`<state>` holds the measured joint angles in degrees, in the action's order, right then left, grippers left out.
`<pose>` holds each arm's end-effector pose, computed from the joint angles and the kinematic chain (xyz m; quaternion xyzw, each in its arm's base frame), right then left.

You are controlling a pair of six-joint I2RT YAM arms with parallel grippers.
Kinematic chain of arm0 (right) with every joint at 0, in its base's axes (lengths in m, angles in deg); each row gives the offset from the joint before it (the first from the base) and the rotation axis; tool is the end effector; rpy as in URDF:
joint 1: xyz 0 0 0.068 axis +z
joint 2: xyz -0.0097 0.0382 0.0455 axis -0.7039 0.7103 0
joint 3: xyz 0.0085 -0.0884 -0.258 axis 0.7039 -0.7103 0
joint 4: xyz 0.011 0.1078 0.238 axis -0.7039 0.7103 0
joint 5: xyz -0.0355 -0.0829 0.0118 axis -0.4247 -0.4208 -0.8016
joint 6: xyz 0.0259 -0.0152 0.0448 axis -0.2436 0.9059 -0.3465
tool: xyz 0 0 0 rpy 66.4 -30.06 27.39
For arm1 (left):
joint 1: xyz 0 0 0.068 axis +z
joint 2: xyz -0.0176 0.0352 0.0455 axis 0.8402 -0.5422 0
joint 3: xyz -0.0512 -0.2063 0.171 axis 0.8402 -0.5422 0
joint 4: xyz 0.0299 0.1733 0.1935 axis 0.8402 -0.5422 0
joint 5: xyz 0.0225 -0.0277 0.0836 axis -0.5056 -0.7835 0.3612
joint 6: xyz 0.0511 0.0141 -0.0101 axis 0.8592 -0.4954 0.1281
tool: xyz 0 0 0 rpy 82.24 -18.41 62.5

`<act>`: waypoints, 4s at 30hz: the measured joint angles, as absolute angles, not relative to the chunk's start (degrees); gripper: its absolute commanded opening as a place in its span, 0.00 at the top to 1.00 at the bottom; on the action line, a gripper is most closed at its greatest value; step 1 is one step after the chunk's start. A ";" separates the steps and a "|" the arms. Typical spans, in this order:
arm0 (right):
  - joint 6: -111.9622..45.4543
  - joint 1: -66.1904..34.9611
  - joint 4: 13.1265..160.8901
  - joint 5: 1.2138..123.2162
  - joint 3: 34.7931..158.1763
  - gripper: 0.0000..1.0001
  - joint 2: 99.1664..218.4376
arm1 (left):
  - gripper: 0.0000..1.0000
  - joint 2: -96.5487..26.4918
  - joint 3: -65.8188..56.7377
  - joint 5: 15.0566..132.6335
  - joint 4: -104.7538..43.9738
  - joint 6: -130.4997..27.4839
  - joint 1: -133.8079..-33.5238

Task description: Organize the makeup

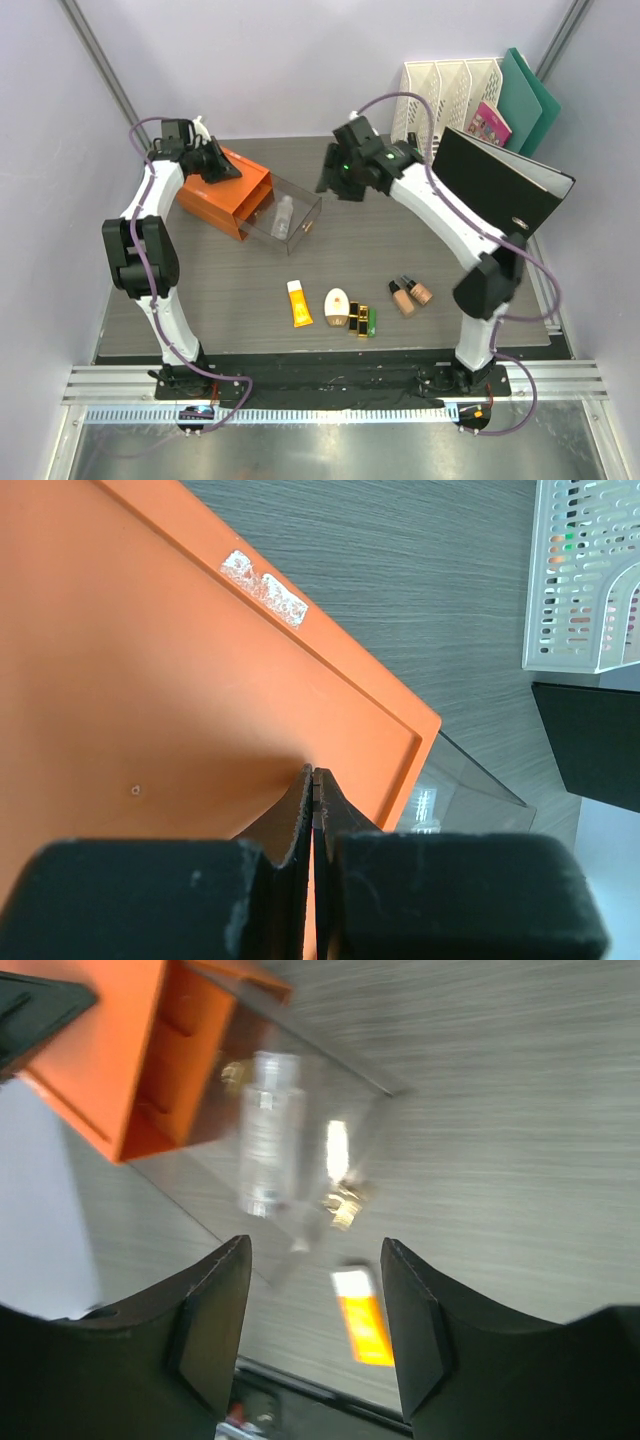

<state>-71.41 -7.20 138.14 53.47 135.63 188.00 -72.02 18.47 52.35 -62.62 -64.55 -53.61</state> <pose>0.3378 0.2588 0.3597 0.0639 0.9289 0.2337 0.2801 0.4437 0.0098 0.2652 -0.1286 0.8959 -0.2994 0.3018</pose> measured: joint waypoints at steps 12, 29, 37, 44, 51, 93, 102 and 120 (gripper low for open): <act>-60.53 -9.61 147.25 40.84 90.28 0.37 167.41 | 1.00 -72.50 19.71 52.96 -64.57 -64.46 -53.61; -58.47 -9.61 142.71 42.43 80.09 0.90 176.57 | 1.00 -72.52 19.58 52.96 -64.50 -64.07 -53.61; -57.55 -9.61 142.73 43.88 80.75 0.99 176.20 | 1.00 -72.72 19.58 53.00 -64.63 -63.61 -53.61; -57.33 -9.61 142.64 48.60 94.10 0.99 174.08 | 1.00 -72.76 19.58 53.03 -64.66 -63.61 -53.61; -58.73 -9.61 136.94 58.56 112.94 0.99 174.12 | 1.00 -72.90 19.67 53.00 -64.72 -63.63 -53.61; -77.42 -4.78 123.69 69.80 140.33 0.48 206.23 | 1.00 -73.25 19.43 52.89 -64.50 -63.68 -53.59; -78.47 -5.10 125.64 67.37 141.60 0.30 205.94 | 1.00 -73.35 19.43 52.37 -64.66 -63.61 -53.40; -59.26 -7.27 127.84 46.10 112.92 0.25 164.13 | 1.00 -74.21 21.11 52.22 -66.43 -63.28 -53.40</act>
